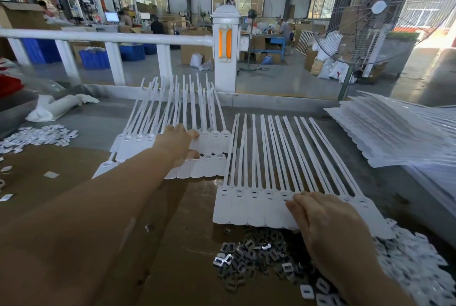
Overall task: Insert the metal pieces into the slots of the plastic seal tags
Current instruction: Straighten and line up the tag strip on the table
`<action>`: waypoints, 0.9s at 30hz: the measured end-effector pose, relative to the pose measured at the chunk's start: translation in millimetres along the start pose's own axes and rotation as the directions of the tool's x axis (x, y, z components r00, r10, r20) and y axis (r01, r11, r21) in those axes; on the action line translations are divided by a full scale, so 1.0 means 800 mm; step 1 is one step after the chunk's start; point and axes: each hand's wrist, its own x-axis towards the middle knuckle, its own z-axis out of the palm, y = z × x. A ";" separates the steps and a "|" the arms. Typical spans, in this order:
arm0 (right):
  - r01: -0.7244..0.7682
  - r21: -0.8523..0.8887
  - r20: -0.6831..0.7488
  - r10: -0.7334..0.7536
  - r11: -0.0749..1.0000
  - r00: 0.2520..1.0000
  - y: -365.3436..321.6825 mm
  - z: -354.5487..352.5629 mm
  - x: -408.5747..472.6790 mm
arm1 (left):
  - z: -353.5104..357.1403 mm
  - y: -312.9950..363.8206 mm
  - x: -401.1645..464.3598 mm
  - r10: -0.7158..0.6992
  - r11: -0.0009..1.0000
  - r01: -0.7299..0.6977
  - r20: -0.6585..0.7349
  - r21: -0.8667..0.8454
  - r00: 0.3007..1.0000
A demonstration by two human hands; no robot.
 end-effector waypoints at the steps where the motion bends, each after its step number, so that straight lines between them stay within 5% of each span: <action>1: 0.000 0.001 -0.007 0.000 1.000 1.000 0.000 0.001 0.000 | 0.000 -0.001 0.000 -0.006 1.000 0.006 -0.011 0.028 1.000; 15: 0.010 -0.020 -0.013 -0.010 1.000 1.000 0.000 0.001 0.000 | 0.015 -0.013 0.005 0.032 0.991 -0.026 0.043 -0.130 0.999; 27: 0.013 -0.023 -0.022 -0.014 1.000 1.000 0.002 0.005 0.000 | 0.019 -0.004 0.010 -0.074 0.958 0.097 0.096 -0.269 0.993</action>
